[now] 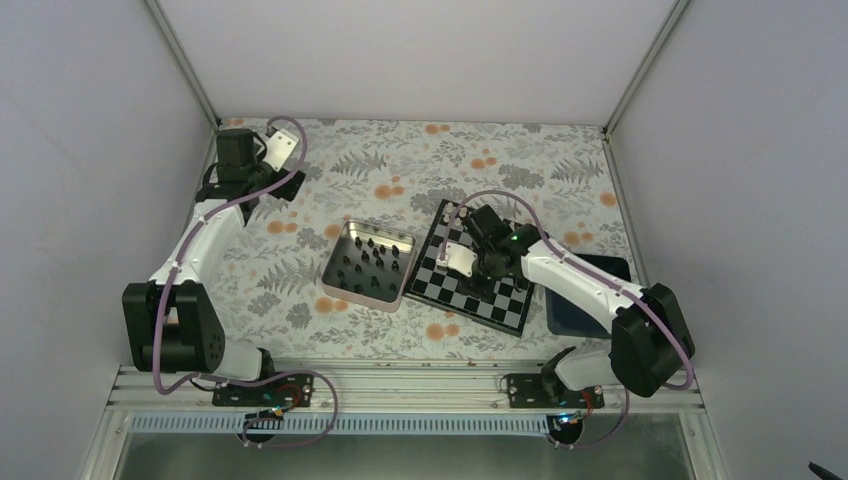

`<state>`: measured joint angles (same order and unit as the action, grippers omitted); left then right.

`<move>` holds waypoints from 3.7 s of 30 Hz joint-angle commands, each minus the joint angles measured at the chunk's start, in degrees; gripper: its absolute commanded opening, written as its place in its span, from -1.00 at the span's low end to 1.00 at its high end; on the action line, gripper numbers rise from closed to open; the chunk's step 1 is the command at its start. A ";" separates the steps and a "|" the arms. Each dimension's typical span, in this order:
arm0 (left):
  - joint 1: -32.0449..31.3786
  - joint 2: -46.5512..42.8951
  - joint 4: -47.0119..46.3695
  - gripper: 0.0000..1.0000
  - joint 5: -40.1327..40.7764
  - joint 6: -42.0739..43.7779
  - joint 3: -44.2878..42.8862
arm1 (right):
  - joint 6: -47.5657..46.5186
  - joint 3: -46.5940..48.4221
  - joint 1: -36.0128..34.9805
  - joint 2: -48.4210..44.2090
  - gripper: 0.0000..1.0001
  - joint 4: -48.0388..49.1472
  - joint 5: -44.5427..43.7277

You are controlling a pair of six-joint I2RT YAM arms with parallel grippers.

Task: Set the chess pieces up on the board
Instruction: Place the chess piece on the chessboard, then pick up the chess piece from the storage box.

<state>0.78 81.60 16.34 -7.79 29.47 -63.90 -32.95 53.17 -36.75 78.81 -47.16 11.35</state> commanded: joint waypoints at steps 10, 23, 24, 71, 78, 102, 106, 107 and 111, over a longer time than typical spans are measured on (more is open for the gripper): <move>0.28 -0.69 -1.48 1.00 1.02 -0.91 1.59 | -1.49 -2.89 -0.41 1.99 -0.90 6.45 3.42; 0.28 0.12 -1.98 1.00 1.02 -0.91 2.24 | -2.15 -4.57 -0.43 3.54 -0.89 6.41 4.15; 0.28 0.18 -2.05 1.00 0.98 -0.91 2.36 | -2.16 -4.73 -0.45 3.56 -0.89 6.41 4.23; 0.27 1.02 -3.57 1.00 1.21 -0.37 2.72 | 0.03 22.68 -2.83 8.95 -0.09 0.60 0.83; 0.28 0.63 -4.10 1.00 -0.85 -0.30 2.57 | 2.26 36.85 -7.17 26.35 -0.11 4.66 2.05; 0.28 -1.38 -10.73 1.00 -1.65 -0.56 10.40 | 3.71 59.97 -13.47 51.94 -0.19 4.72 -0.82; 0.28 -1.48 -10.89 1.00 -1.52 -0.38 10.90 | 3.79 60.41 -13.60 52.86 -0.20 4.38 -2.13; 0.28 -1.49 -10.85 1.00 -1.58 -0.53 10.90 | 3.77 60.81 -13.64 53.26 -0.21 3.92 -2.50; 0.28 -1.82 -10.89 1.00 -1.72 -1.27 11.07 | 3.91 61.40 -13.79 54.44 -0.22 3.29 -3.20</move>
<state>0.80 81.58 7.31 -8.23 29.26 -53.41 -29.91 112.49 -49.84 131.04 -43.00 9.67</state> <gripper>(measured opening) 0.999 0.397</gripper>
